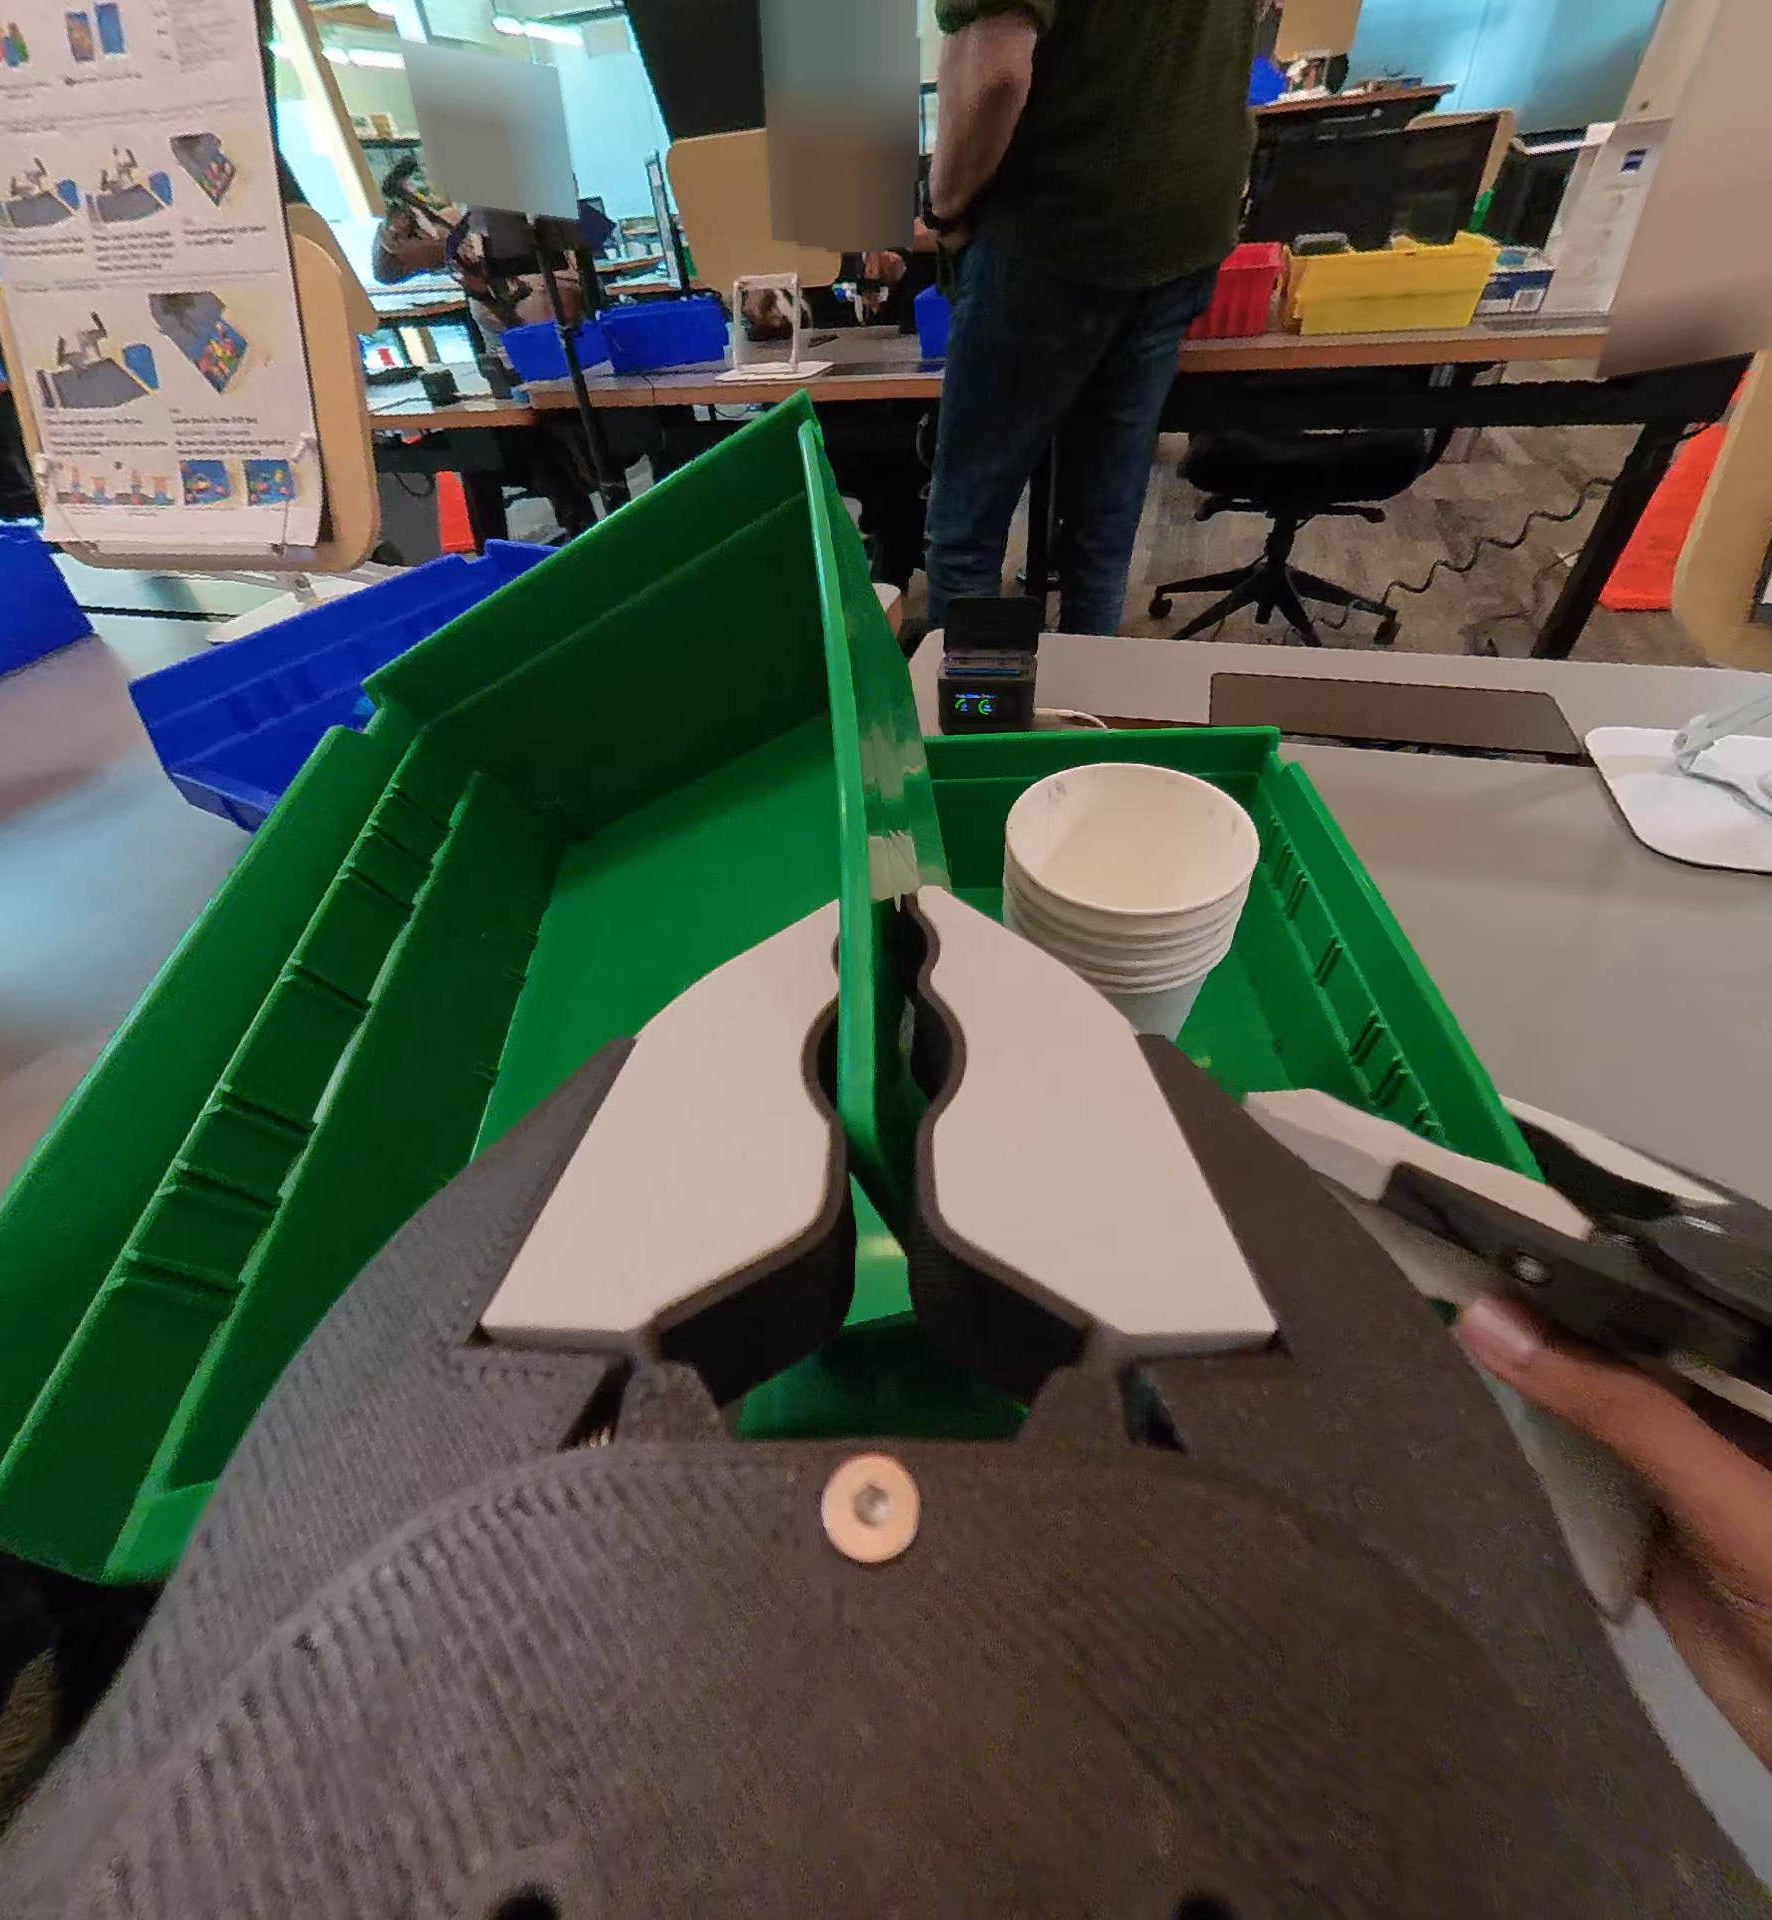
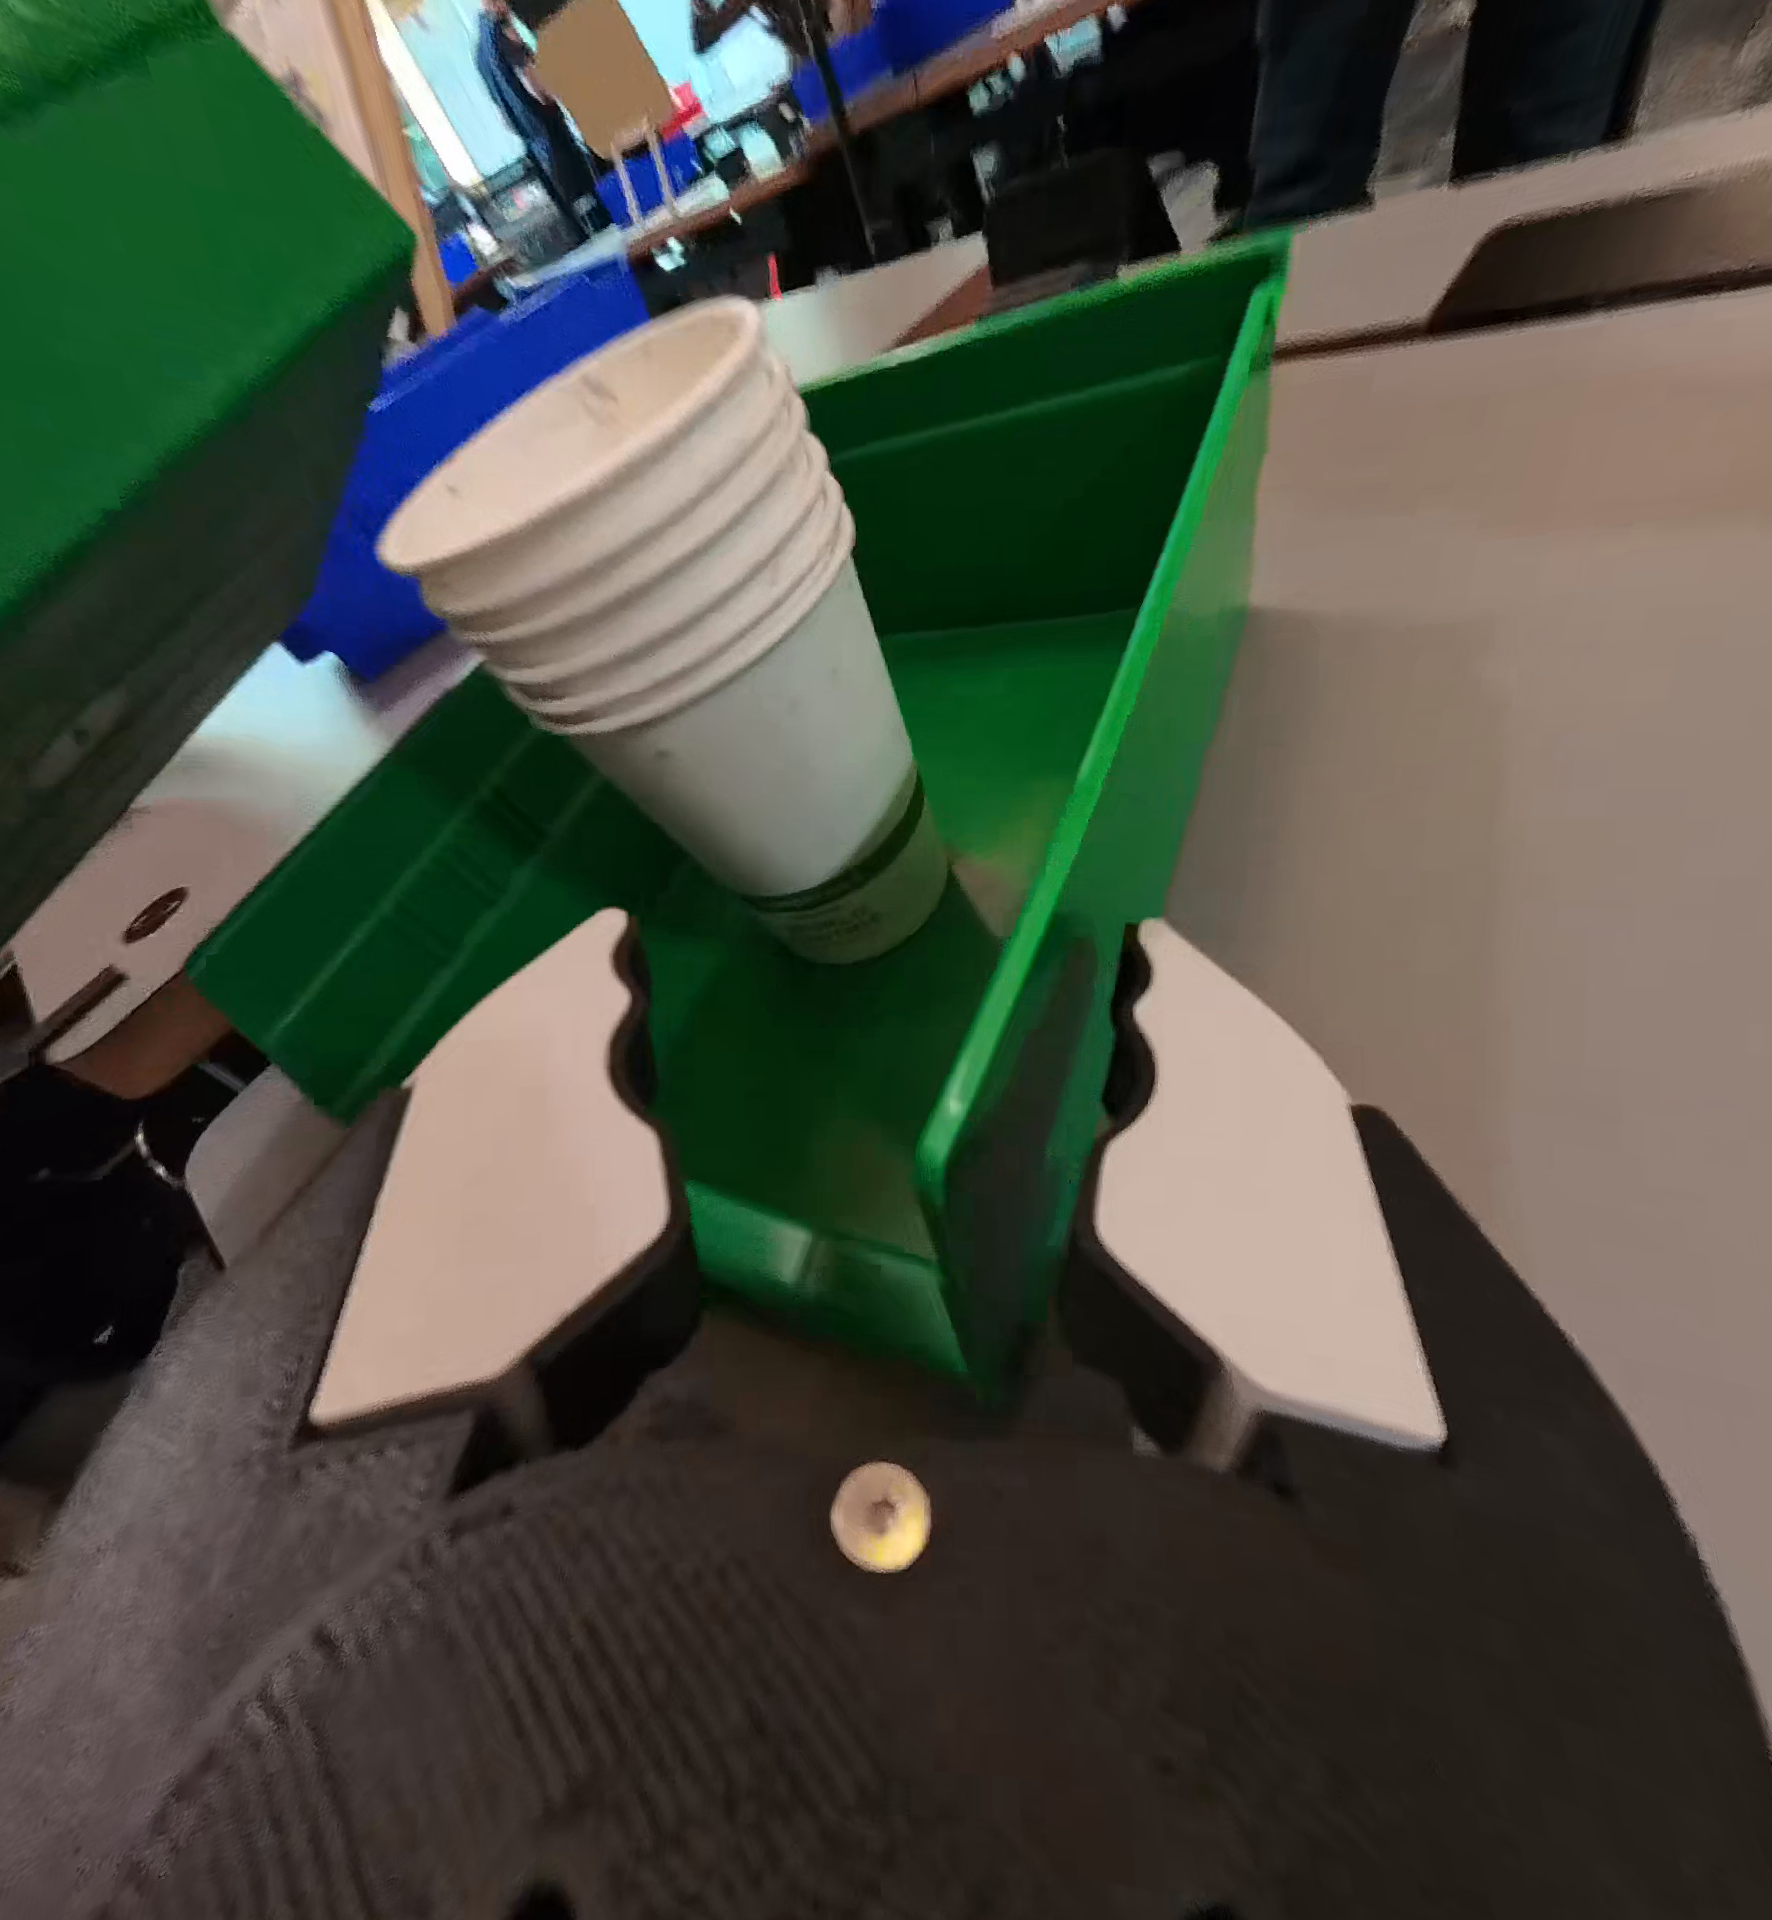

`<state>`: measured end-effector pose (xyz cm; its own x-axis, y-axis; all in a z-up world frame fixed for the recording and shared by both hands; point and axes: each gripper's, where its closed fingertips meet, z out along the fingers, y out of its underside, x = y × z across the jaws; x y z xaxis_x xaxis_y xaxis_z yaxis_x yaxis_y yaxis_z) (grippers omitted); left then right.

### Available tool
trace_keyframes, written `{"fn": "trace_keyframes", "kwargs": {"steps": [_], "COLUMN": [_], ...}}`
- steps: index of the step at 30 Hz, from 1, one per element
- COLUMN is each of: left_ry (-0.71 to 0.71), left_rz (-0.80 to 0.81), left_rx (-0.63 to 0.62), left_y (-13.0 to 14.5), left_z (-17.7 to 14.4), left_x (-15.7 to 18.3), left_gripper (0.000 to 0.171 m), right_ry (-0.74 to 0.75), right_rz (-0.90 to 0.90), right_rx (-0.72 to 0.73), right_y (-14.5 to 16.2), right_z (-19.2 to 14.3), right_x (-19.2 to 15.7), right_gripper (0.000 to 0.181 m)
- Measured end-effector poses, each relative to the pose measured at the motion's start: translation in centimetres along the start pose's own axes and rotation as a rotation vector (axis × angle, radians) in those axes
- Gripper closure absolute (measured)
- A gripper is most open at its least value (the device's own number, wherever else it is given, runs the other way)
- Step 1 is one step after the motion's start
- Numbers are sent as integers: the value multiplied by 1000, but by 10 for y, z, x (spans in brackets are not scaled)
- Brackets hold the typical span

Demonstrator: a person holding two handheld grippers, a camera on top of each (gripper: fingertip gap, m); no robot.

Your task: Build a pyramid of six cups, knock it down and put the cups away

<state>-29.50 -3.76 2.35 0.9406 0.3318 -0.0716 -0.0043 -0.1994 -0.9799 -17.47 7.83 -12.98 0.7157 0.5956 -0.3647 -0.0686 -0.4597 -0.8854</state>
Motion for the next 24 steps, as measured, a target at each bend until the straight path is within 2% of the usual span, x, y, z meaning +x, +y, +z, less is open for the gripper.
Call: {"fn": "trace_keyframes", "kwargs": {"steps": [1,6,8,10,12,21,24], "left_ry": [-9,-31,-28,-19,-10,20,29], "left_rz": [10,33,37,40,43,77,88], "left_rx": [0,9,19,29,35,73,77], "left_y": [0,-5,-8,-11,-15,-32,-37], "left_z": [0,-4,-5,-6,-8,-17,-20], "left_x": [-1,0,2,6,10,25,29], "left_gripper": [166,166,166,166,166,166,166], "right_ry": [-16,-27,-87,-84,0,-40,-167], "right_rz": [-25,-39,-30,-63,-110,-156,-154], "right_rx": [24,16,6,-2,-13,-66,-88], "right_y": [-4,5,11,13,13,11,15], "right_z": [-7,-42,-51,-53,-48,-14,-9], "right_x": [0,10,0,-7,-1,-19,-38], "right_gripper": [93,119,138,145,172,171,169]}}
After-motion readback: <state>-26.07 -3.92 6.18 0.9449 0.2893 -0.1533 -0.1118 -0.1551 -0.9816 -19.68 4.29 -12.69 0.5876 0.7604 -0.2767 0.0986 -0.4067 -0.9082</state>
